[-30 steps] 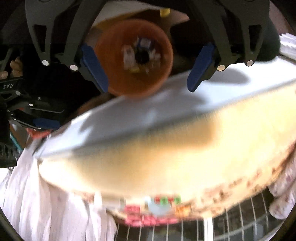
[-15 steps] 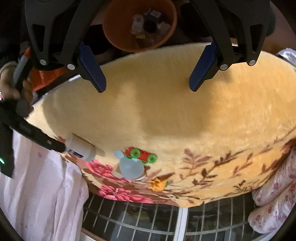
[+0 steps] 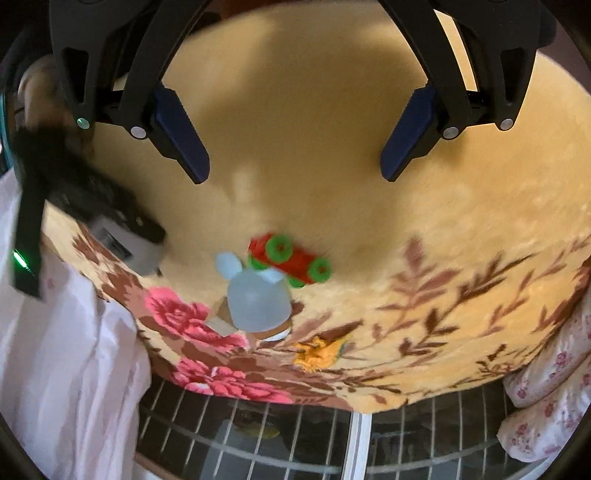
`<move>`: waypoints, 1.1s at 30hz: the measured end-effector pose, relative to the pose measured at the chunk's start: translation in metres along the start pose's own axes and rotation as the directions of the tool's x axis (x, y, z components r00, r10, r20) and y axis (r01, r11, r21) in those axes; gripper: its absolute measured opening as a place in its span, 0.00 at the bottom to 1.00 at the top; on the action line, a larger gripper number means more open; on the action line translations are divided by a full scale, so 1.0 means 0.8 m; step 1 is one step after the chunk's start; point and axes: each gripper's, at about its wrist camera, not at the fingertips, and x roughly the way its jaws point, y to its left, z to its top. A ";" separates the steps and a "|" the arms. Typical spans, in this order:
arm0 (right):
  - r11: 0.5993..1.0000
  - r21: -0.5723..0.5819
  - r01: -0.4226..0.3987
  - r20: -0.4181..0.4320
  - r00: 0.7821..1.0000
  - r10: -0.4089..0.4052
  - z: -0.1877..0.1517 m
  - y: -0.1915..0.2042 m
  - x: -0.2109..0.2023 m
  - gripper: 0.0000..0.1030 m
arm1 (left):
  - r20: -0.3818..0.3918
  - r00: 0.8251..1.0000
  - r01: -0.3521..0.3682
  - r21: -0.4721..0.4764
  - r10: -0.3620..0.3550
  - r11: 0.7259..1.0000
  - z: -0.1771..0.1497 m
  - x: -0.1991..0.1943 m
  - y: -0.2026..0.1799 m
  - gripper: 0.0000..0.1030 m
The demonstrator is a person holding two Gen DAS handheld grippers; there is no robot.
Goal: Collect trash
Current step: 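Grasp the white barcode container with the right tool while the left tool grasps the red-green toy car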
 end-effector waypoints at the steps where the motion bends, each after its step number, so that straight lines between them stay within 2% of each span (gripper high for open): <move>1: 1.000 0.027 -0.012 0.015 1.000 0.012 -0.001 -0.006 -0.003 0.46 | -0.010 1.000 -0.012 -0.004 0.012 1.000 0.009 0.011 -0.006 0.89; 5: 0.993 0.108 -0.052 0.091 0.995 0.042 -0.003 -0.028 -0.016 0.46 | -0.043 0.994 -0.099 -0.031 0.097 0.995 0.037 0.048 -0.020 0.89; 8: 0.992 0.110 -0.066 0.118 0.992 0.053 -0.003 -0.033 -0.022 0.46 | -0.048 0.980 -0.194 -0.031 0.193 0.980 0.055 0.073 -0.026 0.89; 11: 0.990 0.109 -0.084 0.114 0.991 0.072 -0.004 -0.037 -0.023 0.46 | -0.088 0.972 -0.224 -0.043 0.219 0.974 0.061 0.096 -0.018 0.87; 13: 0.991 0.106 -0.087 0.112 0.991 0.075 -0.005 -0.037 -0.023 0.46 | -0.056 0.975 -0.220 -0.071 0.216 0.973 0.057 0.089 -0.012 0.73; 15: 0.993 0.093 -0.078 0.110 0.992 0.067 -0.006 -0.034 -0.024 0.46 | -0.031 0.972 -0.235 -0.072 0.234 0.969 0.052 0.082 -0.007 0.47; 18: 0.993 0.092 -0.078 0.111 0.991 0.067 -0.008 -0.034 -0.025 0.46 | -0.020 0.976 -0.218 -0.103 0.217 0.970 0.048 0.076 0.008 0.39; 24: 0.992 0.098 -0.078 0.112 0.991 0.067 -0.009 -0.035 -0.025 0.46 | -0.020 0.986 -0.166 -0.135 0.165 0.977 0.052 0.072 0.024 0.40; 31: 0.992 0.096 -0.080 0.109 0.992 0.070 -0.008 -0.035 -0.024 0.46 | 0.008 0.988 -0.149 -0.166 0.152 0.975 0.049 0.065 0.032 0.40; 33: 0.992 0.095 -0.079 0.109 0.992 0.069 -0.009 -0.035 -0.024 0.46 | -0.003 0.989 -0.147 -0.165 0.149 0.975 0.053 0.069 0.032 0.50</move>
